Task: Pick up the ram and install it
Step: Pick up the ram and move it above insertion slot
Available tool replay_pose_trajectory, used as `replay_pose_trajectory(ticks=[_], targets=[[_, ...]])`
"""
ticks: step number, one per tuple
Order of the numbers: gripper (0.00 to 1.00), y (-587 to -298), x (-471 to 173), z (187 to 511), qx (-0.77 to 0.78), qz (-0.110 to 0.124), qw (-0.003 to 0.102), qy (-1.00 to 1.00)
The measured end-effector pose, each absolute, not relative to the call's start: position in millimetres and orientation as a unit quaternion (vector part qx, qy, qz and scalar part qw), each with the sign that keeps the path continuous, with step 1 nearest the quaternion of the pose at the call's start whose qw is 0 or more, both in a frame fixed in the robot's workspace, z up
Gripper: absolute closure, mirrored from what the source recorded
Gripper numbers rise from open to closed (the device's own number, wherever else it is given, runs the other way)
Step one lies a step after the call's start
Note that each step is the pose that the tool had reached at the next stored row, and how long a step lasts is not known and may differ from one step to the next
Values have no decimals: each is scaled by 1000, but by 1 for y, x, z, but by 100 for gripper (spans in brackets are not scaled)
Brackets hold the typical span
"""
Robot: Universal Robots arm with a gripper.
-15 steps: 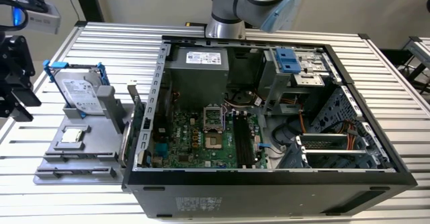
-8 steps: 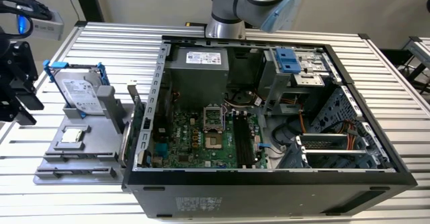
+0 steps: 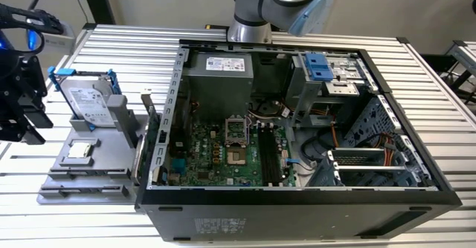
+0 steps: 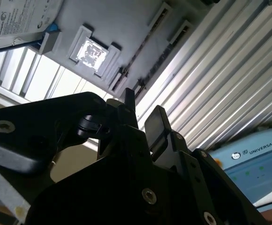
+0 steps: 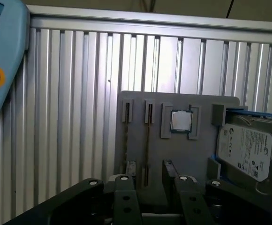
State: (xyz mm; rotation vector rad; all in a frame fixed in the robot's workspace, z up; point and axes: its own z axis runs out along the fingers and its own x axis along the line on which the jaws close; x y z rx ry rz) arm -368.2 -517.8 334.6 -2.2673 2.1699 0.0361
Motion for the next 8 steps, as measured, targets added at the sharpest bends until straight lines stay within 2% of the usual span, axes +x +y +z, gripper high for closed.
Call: replay_pose_trajectory(ticks=[8], targets=[[0,-518,-368,321,-722,9,-1,692]])
